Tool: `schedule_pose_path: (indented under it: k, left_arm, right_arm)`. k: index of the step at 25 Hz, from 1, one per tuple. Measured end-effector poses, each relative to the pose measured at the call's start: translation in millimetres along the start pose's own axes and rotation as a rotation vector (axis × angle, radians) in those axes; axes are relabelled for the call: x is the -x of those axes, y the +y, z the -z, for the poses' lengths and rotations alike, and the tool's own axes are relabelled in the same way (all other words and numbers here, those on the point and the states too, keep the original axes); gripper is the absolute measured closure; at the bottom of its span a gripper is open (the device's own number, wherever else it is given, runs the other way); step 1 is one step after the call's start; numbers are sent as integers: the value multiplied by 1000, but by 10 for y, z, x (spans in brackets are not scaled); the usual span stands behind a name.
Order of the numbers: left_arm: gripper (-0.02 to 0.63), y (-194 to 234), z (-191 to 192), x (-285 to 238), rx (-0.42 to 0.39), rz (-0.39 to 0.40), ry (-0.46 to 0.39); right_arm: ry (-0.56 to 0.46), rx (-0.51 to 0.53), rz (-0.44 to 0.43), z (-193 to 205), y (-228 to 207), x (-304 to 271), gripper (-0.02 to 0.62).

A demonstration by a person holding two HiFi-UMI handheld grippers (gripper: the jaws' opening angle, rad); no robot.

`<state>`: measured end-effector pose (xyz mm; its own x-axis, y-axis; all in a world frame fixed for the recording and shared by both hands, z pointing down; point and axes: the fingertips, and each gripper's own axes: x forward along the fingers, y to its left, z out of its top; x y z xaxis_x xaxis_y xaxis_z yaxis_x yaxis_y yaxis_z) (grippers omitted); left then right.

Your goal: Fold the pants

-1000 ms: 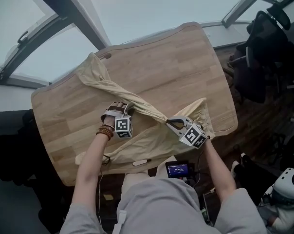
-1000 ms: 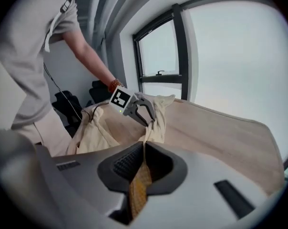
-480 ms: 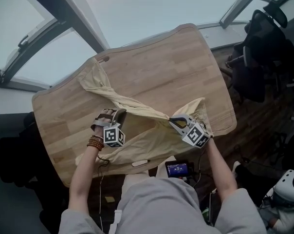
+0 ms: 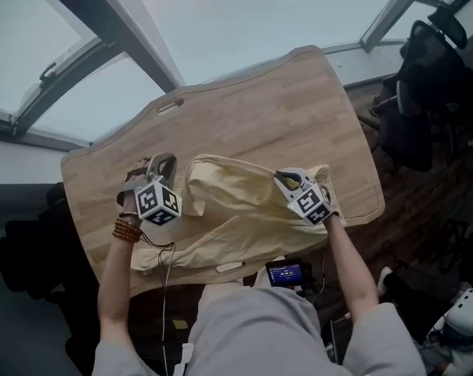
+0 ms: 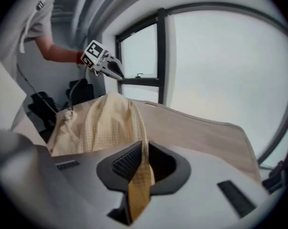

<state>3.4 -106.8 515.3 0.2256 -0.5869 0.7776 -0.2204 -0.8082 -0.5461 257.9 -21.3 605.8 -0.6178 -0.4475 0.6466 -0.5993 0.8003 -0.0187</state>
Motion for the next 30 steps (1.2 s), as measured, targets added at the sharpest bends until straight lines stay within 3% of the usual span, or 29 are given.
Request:
schedule_pose_path:
  k: [2,4,7,10,13,14,16,18,21,23,25,27,28,30]
  left_arm:
    - [553,113,369,-183,126,41,24]
    - [459,-237,769,-308,242,228,61]
    - [380,-1121,1255,-438,394,501,100]
    - [347,-1882,1566,-525,352,594,140]
    - [349,-2182,1619,-669,362,551,121]
    - [381,-2195,1619,-678,356,531,110]
    - [574,-2119,1666,-575,292,506,103]
    - [575,-1929,1843,-303,189,532,134]
    - [575,-1447,2446,295,59,638,312]
    - [574,-1025,2848,618,81,677,411]
    - [549,-477,3133,674,224,564,418]
    - [425,71,3371,604,370,341,395]
    - [426,248,3486,601,403,251,391]
    - [426,354,3651,620,411,155,391]
  right_arm:
    - [47,-26,82,194,-234,-83,501]
    - [83,-45,129,377,-352,5,485]
    - [114,-125,160,643,-349,216,491]
    - [168,-172,165,924,-209,276,492]
    - [212,-209,170,1139,-126,254,498]
    - [234,-221,164,1210,-93,221,502]
    - [309,-221,147,1394,-8,151,502]
    - [402,-185,136,1611,52,123,502]
    - [453,-134,134,1756,49,121,501]
    - [440,-121,127,1705,33,109,502]
    - [435,-123,101,1679,74,66,454]
    - [449,-106,87,1651,141,8,453]
    - [463,-92,91,1647,161,-16,456]
    - [477,-75,107,1601,158,-45,457]
